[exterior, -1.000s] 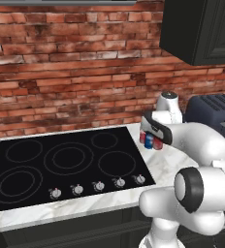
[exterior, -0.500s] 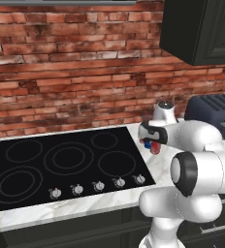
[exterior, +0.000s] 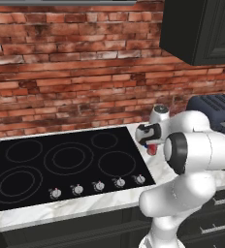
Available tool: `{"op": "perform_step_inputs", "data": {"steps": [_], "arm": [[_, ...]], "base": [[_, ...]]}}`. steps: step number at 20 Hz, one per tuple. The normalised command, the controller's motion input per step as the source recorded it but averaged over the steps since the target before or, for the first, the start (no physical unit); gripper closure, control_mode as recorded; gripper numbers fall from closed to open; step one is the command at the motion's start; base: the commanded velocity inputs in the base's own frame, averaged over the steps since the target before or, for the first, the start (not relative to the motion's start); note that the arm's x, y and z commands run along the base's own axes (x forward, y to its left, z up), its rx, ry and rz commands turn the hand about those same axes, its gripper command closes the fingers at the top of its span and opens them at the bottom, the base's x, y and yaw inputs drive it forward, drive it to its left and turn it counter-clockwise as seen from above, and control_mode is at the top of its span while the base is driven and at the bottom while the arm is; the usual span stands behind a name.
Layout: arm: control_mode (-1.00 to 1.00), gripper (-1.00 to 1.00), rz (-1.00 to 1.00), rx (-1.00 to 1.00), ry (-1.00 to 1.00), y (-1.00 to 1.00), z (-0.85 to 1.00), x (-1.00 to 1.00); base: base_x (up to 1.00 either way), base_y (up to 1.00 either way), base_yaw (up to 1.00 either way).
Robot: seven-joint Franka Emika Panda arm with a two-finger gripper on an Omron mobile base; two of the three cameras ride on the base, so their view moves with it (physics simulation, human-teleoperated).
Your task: Four empty soda cans are scattered around the kitchen. Gather all the cans and cluster them next to the stove for recycling.
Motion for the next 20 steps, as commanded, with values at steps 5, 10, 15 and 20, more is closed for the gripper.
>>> {"op": "perform_step_inputs", "data": {"steps": [5, 10, 15, 20], "arm": [[-1.00, 1.00, 0.00, 0.00, 0.00, 0.00, -0.29, 0.26], [-1.00, 1.00, 0.00, 0.00, 0.00, 0.00, -0.30, 0.26], [-1.00, 1.00, 0.00, 0.00, 0.00, 0.00, -0.23, 0.03], [-1.00, 1.00, 0.00, 0.00, 0.00, 0.00, -0.08, 0.00]], "base": [[0.00, 0.00, 0.00], [0.00, 0.00, 0.00], [0.00, 0.00, 0.00], [0.00, 0.00, 0.00]]}}
